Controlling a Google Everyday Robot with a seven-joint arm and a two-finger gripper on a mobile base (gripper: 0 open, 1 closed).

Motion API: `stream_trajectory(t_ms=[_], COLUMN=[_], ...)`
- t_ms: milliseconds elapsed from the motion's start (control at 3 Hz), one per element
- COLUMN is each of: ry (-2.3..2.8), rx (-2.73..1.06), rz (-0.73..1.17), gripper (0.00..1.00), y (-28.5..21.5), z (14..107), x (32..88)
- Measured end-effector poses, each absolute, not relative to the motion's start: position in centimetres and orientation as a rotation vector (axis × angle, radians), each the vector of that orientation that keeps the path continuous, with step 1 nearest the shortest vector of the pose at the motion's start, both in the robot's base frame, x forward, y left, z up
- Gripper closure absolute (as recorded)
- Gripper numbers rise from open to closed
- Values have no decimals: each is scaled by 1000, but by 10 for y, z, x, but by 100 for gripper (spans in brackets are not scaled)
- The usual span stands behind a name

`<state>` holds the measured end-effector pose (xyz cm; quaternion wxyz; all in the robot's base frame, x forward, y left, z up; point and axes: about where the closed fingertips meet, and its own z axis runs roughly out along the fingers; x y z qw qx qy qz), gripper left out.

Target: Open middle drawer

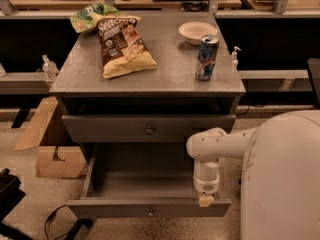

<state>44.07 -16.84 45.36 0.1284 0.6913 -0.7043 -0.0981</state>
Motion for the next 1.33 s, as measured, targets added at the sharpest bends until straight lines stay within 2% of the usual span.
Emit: stream_trajectory(t_ms=[1000, 1333], ry=[-1990, -1990], rx=[2000, 1999], rz=[-324, -324], gripper=[100, 81], y=[-164, -164], z=[460, 460], x=[429, 428])
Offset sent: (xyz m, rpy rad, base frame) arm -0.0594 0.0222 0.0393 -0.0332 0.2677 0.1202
